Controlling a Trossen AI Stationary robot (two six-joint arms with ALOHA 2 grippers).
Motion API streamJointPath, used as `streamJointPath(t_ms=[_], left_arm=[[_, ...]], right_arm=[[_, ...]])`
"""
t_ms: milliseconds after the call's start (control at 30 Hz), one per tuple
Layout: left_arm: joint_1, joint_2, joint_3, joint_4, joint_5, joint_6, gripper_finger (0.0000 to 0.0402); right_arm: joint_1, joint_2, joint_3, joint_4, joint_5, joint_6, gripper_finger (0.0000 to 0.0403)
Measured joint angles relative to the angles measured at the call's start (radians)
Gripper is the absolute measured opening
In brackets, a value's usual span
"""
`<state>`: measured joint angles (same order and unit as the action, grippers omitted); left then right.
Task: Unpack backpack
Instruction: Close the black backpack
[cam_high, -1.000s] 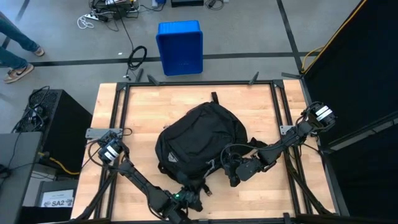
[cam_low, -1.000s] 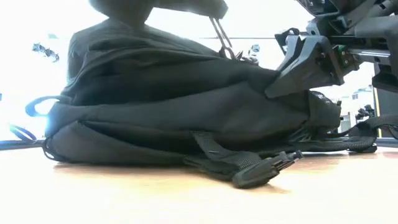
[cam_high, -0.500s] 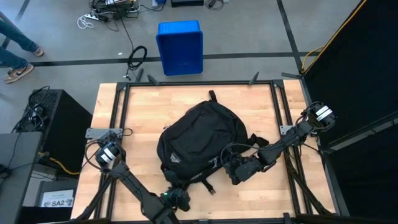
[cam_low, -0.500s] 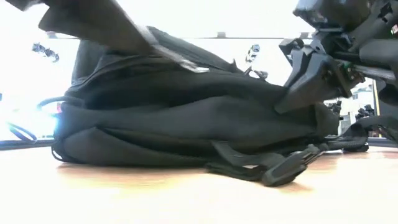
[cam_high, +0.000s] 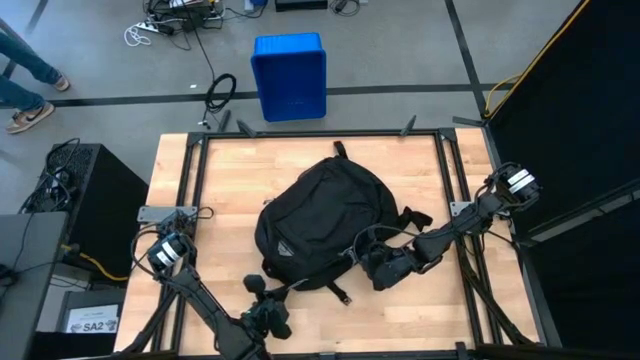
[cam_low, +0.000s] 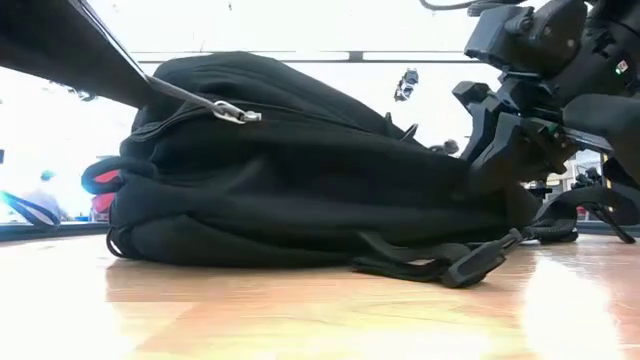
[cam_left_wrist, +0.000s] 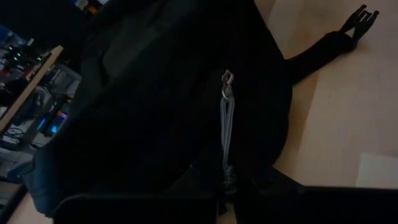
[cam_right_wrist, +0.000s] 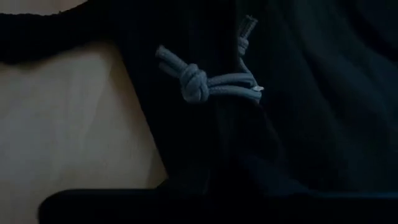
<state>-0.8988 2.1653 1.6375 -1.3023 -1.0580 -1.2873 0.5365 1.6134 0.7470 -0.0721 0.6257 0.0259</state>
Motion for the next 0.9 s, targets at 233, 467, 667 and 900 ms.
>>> streamJointPath(t_ms=[233, 467, 667, 900], left_arm=[[0.008, -0.001, 0.001, 0.018, -0.001, 0.002, 0.0000], [0.026, -0.001, 0.002, 0.053, -0.007, 0.006, 0.0000], [0.061, -0.001, 0.062, 0.134, -0.034, 0.156, 0.0000], [0.092, -0.001, 0.204, 0.257, -0.111, 0.466, 0.0000]], right_arm=[[0.071, -0.075, 0.002, 0.022, 0.114, -0.039, 0.0089], [0.131, -0.109, 0.003, 0.297, 0.125, -0.138, 0.0149], [0.137, 0.027, 0.006, 0.714, -0.146, -0.325, 0.0163], [0.104, 0.203, 0.061, 0.832, -0.049, -0.431, 0.0147]])
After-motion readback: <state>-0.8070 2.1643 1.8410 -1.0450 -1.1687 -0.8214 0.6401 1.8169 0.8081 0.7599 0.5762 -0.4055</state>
